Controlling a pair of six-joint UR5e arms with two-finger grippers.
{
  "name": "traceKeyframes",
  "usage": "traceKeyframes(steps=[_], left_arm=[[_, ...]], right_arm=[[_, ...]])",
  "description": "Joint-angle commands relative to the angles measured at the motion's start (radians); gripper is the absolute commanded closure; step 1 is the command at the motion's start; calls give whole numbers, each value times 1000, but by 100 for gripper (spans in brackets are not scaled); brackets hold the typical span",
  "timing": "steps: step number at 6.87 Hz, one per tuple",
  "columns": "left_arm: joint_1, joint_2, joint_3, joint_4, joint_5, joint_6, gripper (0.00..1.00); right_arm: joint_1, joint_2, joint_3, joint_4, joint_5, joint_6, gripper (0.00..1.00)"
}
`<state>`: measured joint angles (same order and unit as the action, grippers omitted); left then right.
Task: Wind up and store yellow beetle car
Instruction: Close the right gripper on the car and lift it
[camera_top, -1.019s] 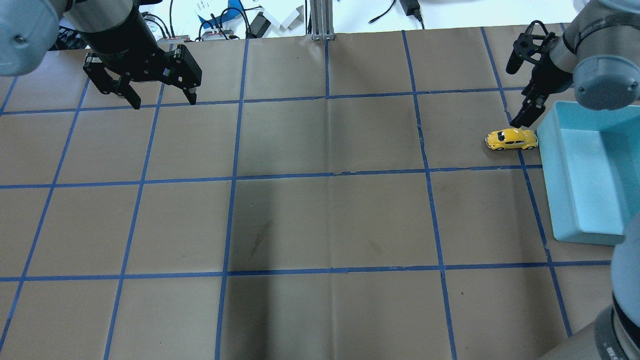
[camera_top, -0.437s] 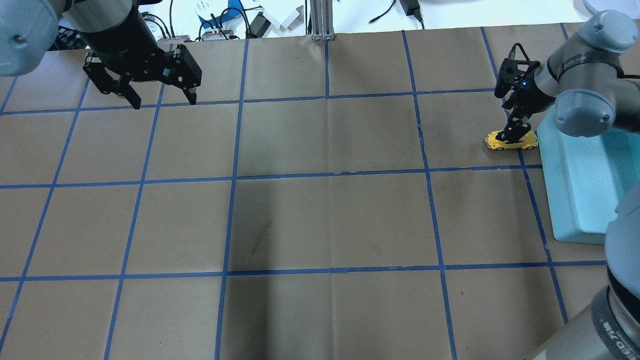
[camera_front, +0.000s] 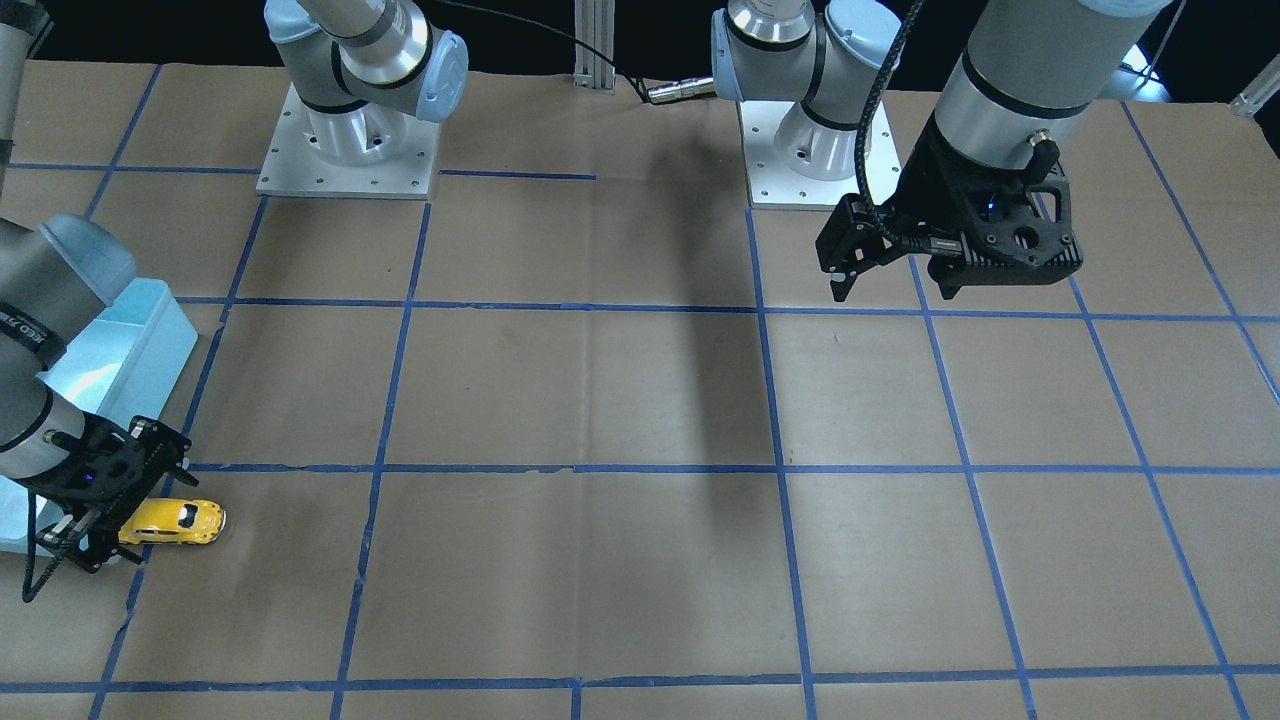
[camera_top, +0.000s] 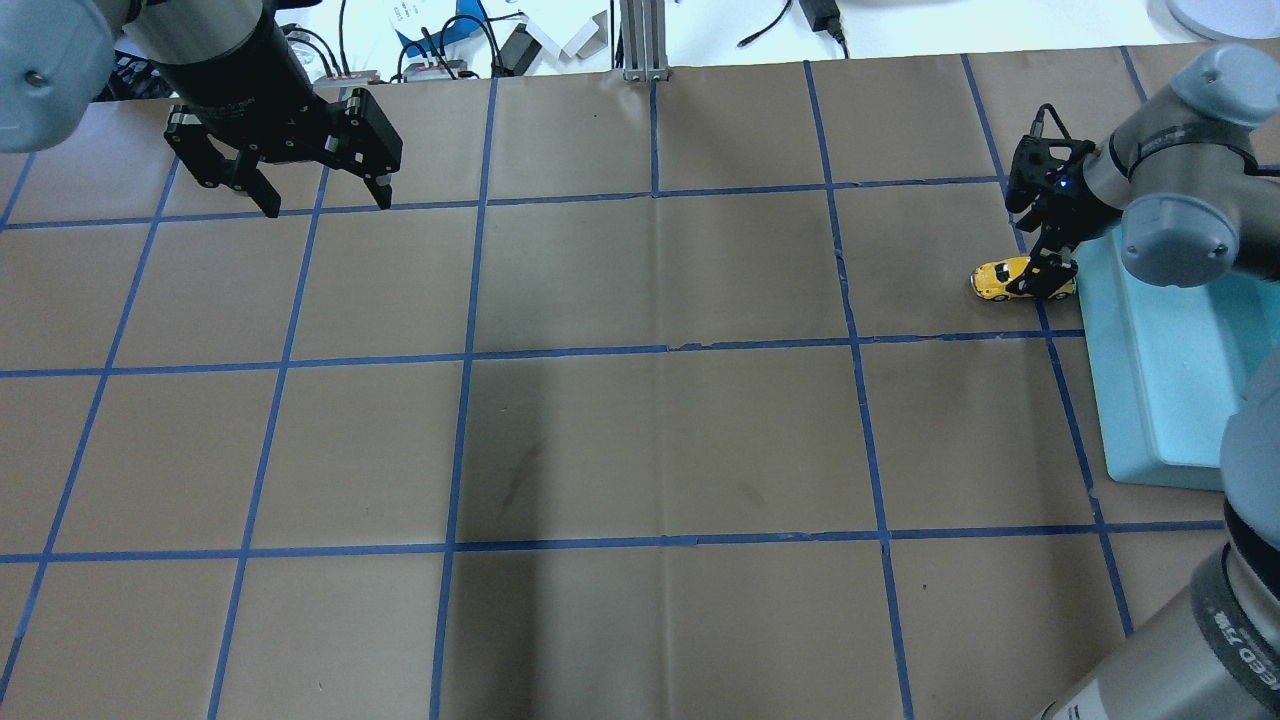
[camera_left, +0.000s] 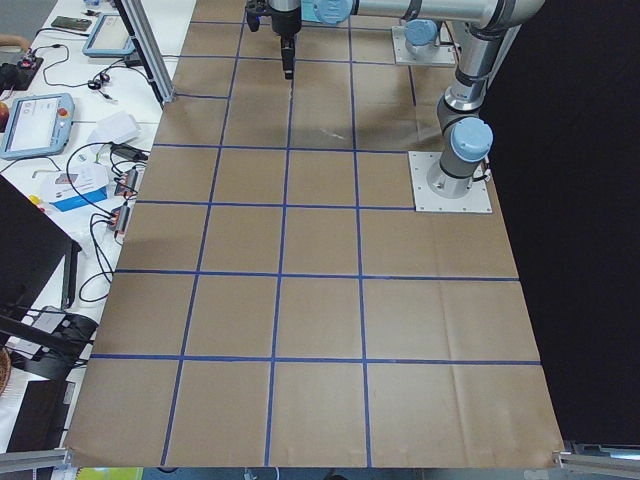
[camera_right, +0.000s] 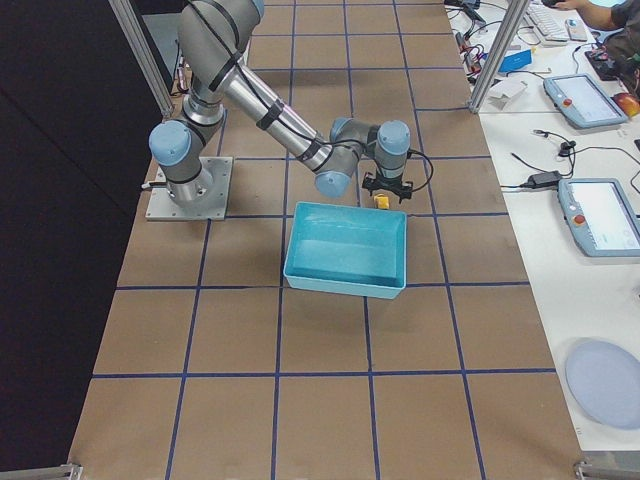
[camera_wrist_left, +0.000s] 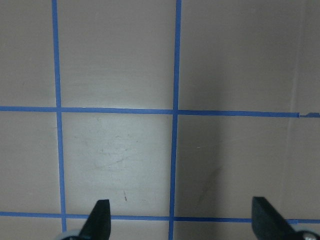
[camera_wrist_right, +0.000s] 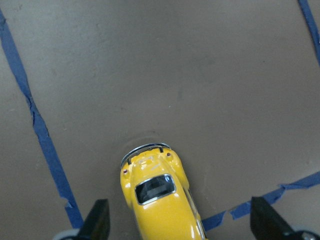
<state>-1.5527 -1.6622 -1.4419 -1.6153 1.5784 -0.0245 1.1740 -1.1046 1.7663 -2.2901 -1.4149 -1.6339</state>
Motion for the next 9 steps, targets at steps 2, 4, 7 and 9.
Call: traceKeyframes(steps=[2, 4, 7, 9], left_arm=[[0, 1, 0, 0, 3, 0, 0], [0, 1, 0, 0, 2, 0, 0], [0, 1, 0, 0, 0, 0, 0], [0, 1, 0, 0, 0, 2, 0]], right_arm=[[-22, 9, 18, 0, 11, -60, 0], [-22, 22, 19, 0, 10, -52, 0], [-22, 20, 19, 1, 7, -24, 59], [-22, 16, 10, 4, 5, -26, 81]])
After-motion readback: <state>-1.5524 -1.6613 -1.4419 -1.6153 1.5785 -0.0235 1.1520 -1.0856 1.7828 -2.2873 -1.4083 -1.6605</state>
